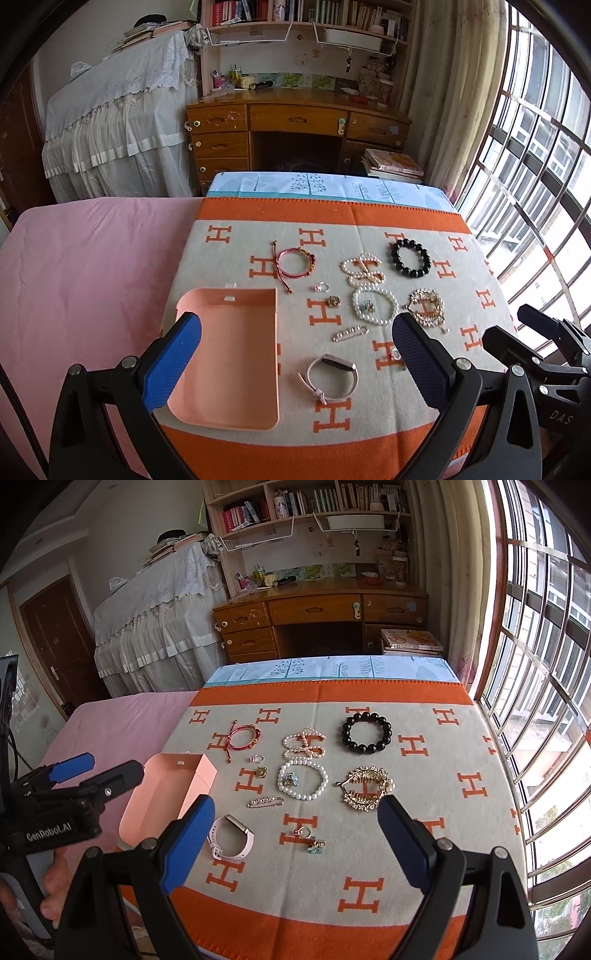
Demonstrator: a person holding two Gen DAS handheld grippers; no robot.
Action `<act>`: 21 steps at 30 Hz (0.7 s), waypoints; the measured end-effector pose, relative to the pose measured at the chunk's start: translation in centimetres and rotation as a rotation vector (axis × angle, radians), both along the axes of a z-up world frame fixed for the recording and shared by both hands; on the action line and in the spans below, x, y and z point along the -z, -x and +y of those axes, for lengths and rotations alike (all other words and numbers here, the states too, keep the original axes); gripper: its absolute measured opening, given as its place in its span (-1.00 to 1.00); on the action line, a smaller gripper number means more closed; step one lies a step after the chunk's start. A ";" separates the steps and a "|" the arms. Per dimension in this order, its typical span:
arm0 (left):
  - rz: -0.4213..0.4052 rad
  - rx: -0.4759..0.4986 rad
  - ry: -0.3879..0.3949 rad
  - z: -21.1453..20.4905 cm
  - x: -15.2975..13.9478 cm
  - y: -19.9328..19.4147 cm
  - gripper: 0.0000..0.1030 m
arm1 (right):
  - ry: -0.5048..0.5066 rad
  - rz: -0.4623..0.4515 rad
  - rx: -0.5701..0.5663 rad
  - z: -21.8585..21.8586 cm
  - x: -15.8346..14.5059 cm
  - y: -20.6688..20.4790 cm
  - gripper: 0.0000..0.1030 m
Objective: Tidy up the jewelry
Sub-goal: 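Reach the right tool to the long pearl necklace and grasp it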
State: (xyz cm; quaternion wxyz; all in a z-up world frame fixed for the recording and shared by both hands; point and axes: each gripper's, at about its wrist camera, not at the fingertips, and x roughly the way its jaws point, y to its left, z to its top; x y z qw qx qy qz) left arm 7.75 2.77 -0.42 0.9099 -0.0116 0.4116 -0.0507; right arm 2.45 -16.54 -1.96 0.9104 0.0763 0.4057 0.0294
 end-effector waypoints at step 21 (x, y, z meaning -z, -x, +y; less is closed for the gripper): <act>0.304 -0.003 0.100 0.5 6.7 -17.3 0.98 | 0.110 0.219 -0.208 -0.6 4.5 -19.2 0.22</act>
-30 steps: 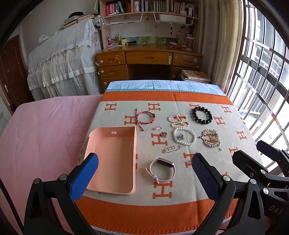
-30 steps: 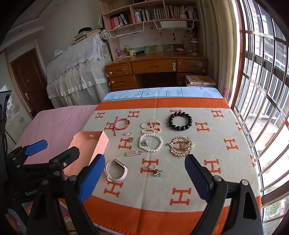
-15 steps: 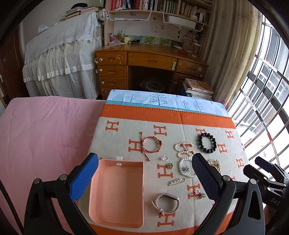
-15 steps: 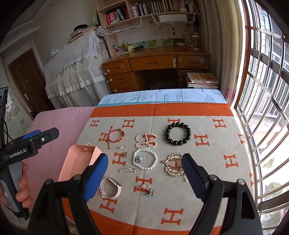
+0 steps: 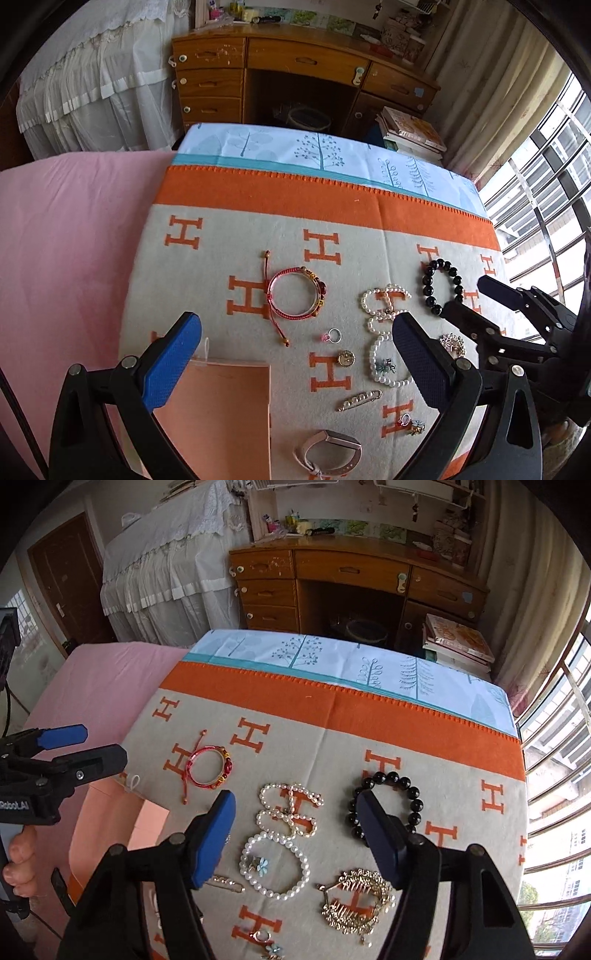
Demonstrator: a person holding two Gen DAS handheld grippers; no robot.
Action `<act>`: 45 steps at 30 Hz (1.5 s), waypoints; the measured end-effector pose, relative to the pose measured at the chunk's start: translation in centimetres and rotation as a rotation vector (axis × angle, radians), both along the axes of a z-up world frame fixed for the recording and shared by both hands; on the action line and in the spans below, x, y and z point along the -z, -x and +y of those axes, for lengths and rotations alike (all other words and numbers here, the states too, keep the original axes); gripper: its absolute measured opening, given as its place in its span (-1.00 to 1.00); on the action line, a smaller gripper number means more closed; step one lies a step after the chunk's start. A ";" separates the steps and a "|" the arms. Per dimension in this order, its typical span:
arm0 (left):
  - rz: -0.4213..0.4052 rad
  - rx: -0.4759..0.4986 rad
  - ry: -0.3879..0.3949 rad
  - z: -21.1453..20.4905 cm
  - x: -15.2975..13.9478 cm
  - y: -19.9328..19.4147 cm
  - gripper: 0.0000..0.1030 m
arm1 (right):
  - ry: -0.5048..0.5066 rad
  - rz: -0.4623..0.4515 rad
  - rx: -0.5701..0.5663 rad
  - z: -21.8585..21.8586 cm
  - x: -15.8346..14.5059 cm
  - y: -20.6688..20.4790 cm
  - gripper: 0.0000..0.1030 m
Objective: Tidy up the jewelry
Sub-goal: 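Reach the right tool to the long pearl necklace and grasp it, then grasp the white pearl bracelet with the left tool while the right lifts the necklace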
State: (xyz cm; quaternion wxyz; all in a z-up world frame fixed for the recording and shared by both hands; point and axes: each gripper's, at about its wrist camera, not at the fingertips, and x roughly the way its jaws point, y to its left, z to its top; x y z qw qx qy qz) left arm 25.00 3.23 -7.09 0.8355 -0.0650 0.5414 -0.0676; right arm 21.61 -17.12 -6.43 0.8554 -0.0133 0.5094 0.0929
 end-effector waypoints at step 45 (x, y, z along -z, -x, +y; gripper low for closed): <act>0.224 0.357 -0.079 -12.1 10.3 -0.6 -0.17 | -0.310 -0.245 0.123 -7.9 -3.7 10.2 -0.91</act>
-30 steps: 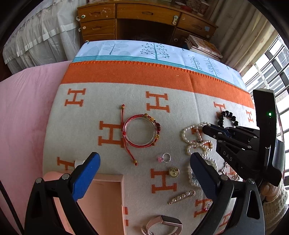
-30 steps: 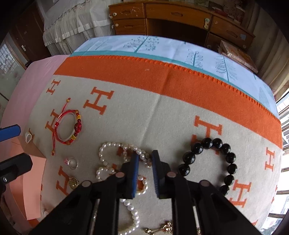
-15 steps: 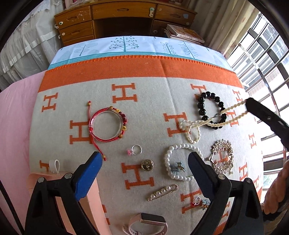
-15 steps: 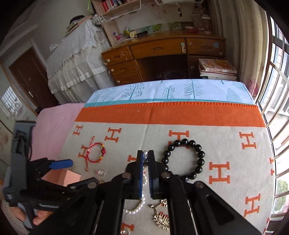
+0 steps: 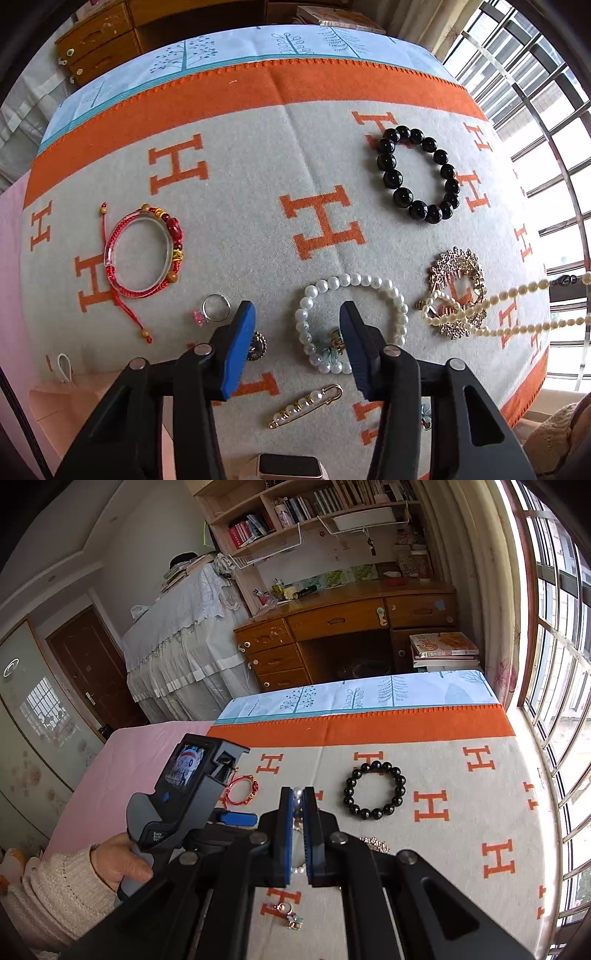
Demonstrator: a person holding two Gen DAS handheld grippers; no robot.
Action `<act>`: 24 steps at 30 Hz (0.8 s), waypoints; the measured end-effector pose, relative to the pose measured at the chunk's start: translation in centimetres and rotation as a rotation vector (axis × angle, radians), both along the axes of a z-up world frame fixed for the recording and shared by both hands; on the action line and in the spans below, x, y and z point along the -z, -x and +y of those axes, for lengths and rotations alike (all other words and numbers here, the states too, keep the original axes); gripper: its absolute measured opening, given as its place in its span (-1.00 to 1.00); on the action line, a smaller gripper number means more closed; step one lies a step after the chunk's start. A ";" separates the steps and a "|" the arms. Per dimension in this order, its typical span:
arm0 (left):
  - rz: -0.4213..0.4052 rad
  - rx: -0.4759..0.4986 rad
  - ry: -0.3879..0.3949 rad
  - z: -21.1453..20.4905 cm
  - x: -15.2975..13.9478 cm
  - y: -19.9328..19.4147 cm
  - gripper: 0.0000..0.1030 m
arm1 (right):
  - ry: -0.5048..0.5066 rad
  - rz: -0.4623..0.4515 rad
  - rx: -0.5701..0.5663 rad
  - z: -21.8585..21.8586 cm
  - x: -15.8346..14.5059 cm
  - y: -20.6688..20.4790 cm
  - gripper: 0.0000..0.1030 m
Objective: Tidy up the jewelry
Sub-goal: 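Grasp the white pearl bracelet with the left tool while the right lifts the necklace, then carry both pearl pieces into the pink box and open both tools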
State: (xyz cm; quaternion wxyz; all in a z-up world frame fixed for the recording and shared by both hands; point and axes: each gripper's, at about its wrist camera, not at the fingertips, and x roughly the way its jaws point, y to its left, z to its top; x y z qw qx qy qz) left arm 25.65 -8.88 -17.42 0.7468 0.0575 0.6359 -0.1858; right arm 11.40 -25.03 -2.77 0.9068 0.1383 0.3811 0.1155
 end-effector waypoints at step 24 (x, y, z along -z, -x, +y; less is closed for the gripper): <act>-0.154 -0.054 0.163 0.5 -8.4 4.8 -0.90 | -0.022 0.037 0.008 0.1 2.2 2.6 -0.91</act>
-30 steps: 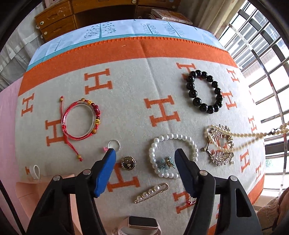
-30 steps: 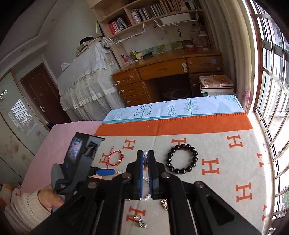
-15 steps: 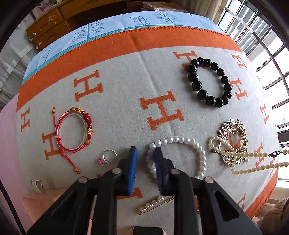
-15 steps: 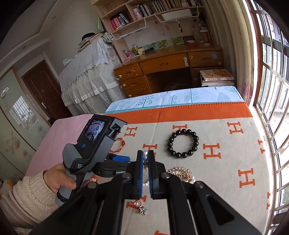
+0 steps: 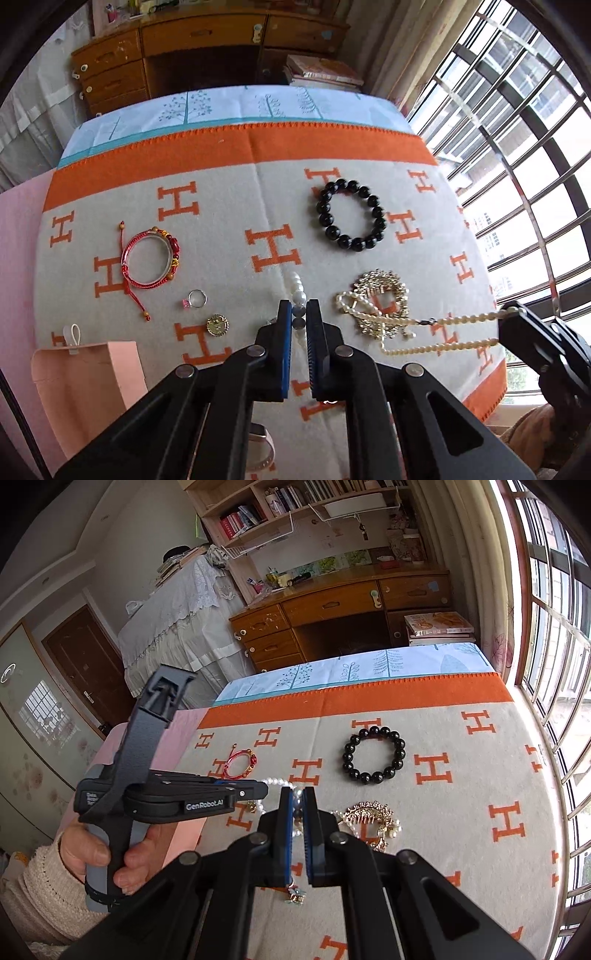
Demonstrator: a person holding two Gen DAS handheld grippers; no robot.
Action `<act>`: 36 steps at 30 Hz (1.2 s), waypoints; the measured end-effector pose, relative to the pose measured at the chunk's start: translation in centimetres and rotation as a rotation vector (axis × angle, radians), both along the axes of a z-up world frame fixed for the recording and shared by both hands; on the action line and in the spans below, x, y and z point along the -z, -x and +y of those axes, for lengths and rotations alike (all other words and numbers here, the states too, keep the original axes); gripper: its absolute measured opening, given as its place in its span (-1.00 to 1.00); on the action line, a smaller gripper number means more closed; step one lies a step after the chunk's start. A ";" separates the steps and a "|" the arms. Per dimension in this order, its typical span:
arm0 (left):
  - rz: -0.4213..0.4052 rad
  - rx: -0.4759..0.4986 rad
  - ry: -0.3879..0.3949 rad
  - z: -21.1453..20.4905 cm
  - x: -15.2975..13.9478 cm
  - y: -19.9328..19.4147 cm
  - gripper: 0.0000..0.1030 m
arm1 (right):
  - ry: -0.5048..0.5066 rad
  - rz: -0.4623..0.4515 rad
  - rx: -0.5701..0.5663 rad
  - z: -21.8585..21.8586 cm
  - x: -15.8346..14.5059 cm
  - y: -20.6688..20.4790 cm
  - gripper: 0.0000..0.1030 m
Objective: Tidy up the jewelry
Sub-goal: 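Carry both pearl pieces into the pink box and open both tools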
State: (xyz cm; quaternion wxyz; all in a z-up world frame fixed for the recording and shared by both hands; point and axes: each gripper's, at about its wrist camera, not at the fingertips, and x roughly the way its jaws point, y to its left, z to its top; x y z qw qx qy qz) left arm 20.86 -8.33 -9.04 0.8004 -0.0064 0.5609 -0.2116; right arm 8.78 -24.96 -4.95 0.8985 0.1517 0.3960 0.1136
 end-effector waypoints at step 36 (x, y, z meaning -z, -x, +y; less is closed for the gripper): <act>-0.233 -0.398 -0.015 20.7 0.1 14.2 -0.90 | -0.075 -0.227 -0.291 20.2 -9.9 1.6 -0.91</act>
